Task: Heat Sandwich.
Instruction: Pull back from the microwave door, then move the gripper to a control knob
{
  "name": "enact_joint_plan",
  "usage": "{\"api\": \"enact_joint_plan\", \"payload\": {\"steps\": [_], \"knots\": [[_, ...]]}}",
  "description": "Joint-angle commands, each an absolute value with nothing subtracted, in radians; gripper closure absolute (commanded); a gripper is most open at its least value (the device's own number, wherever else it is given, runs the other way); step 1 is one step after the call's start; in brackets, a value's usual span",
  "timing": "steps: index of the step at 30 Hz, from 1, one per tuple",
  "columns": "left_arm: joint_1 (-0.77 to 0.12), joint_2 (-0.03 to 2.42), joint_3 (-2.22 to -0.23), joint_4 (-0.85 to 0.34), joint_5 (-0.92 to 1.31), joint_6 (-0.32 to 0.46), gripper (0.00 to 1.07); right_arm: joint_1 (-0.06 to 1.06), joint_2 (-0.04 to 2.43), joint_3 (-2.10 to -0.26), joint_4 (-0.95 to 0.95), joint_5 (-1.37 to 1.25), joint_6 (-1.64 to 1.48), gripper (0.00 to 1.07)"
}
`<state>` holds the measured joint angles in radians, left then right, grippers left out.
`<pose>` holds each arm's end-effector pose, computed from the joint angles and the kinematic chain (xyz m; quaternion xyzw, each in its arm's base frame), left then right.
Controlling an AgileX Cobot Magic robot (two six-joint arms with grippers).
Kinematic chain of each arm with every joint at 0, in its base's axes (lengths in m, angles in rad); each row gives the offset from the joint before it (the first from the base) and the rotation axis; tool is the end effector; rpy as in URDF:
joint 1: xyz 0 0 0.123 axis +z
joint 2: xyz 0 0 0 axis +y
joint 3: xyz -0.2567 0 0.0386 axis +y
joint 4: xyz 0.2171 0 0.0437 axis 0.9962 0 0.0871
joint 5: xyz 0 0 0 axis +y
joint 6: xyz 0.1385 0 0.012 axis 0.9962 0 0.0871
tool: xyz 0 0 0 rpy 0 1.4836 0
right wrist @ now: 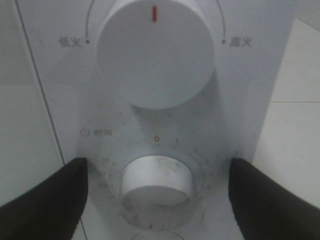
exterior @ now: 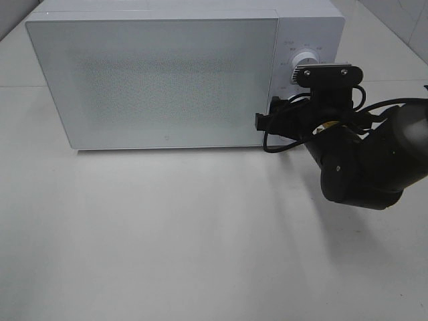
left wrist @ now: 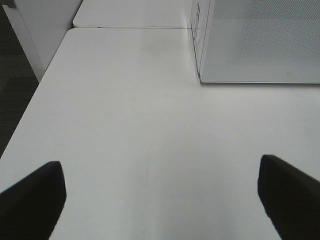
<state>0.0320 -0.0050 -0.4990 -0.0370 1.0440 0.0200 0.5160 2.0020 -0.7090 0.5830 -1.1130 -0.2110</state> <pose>0.0372 -0.0033 0.2426 -0.0045 0.8476 -0.0047 0.5305 0.3497 0.1195 0.1229 -0.0017 0.7568 -0.0058 0.6536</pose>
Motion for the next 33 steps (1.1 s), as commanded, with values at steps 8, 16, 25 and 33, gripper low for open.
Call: {"api": "enact_joint_plan", "payload": {"steps": [8, 16, 25, 33], "knots": [[0.037, -0.031, -0.495, -0.037, 1.035, 0.02, 0.09, 0.537, 2.002, -0.7, 0.589, -1.117, -0.207, 0.31], [0.037, -0.031, -0.495, -0.037, 1.035, 0.02, 0.09, 0.537, 2.002, -0.7, 0.589, -1.136, -0.207, 0.46], [0.037, -0.031, -0.495, -0.037, 1.035, 0.02, 0.09, 0.537, 2.002, -0.7, 0.59, -1.135, -0.207, 0.98], [0.037, -0.031, -0.495, -0.037, 1.035, 0.02, 0.09, 0.537, 2.002, -0.7, 0.59, -1.136, -0.207, 1.03]]}}
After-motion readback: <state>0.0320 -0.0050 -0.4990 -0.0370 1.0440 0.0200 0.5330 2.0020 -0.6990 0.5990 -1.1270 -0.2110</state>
